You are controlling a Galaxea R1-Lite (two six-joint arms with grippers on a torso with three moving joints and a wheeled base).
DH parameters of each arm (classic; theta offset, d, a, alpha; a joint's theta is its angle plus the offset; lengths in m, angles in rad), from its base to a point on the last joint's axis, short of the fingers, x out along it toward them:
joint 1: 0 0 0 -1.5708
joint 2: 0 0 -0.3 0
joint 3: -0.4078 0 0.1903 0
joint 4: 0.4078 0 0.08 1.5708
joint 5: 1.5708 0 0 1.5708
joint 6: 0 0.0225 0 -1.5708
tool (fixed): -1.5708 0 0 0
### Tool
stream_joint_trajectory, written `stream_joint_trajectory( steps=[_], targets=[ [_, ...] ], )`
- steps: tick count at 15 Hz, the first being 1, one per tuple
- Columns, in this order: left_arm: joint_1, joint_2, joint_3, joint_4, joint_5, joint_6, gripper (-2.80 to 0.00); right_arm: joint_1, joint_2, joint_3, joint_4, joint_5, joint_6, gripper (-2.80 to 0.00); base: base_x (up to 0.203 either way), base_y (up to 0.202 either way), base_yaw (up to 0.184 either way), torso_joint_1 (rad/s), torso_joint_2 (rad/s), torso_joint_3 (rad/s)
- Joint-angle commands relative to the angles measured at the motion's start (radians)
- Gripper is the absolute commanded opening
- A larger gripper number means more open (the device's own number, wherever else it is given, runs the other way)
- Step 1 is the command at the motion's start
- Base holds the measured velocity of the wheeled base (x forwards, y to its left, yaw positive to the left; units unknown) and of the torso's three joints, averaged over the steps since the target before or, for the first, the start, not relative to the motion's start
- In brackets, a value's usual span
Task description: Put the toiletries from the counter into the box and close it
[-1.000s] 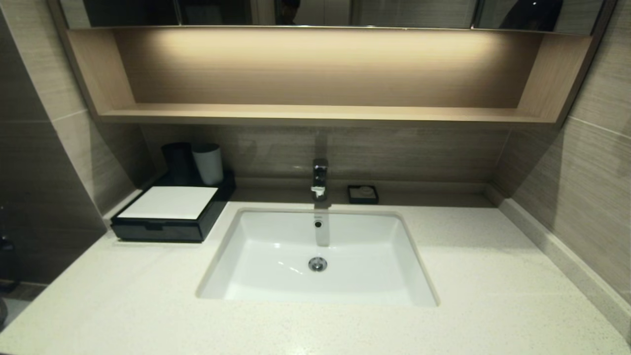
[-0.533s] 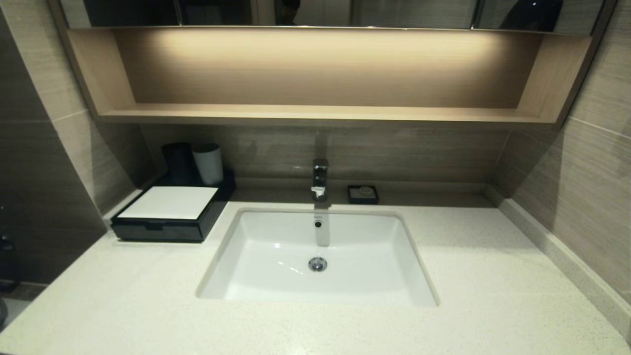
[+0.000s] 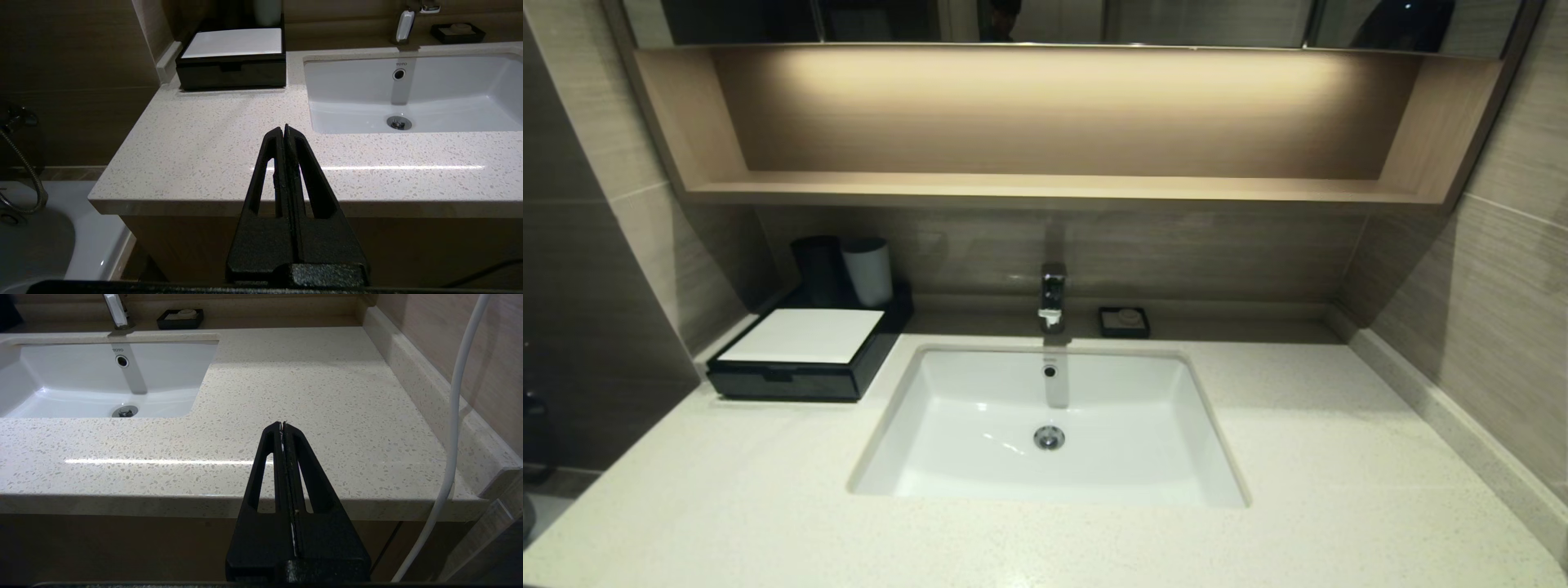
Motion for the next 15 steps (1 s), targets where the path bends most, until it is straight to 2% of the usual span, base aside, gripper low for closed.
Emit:
stream_joint_trajectory(
  steps=[1,5,11,13,15],
  targets=[
    [0.0,-0.055,0.07,-0.046,0.001,0.008,-2.8,0.001,0.001,0.0,0.0,0.0,0.0,-2.8,0.0,0.0,0.0,0.0,0.0,0.0],
    [0.0,-0.059,0.183,-0.229,-0.002,0.009,-2.8,0.0,0.001,0.0,0.0,0.0,0.0,-2.8,0.0,0.0,0.0,0.0,0.0,0.0],
    [0.0,-0.059,0.333,-0.364,-0.032,0.015,-2.8,0.0,0.001,0.0,0.0,0.0,0.0,-2.8,0.0,0.0,0.0,0.0,0.0,0.0],
    [0.0,-0.061,0.347,-0.371,-0.023,0.018,-2.8,0.0,0.001,0.0,0.0,0.0,0.0,-2.8,0.0,0.0,0.0,0.0,0.0,0.0],
    [0.0,-0.061,0.351,-0.312,-0.02,0.02,-2.8,0.0,0.001,0.0,0.0,0.0,0.0,-2.8,0.0,0.0,0.0,0.0,0.0,0.0]
  ],
)
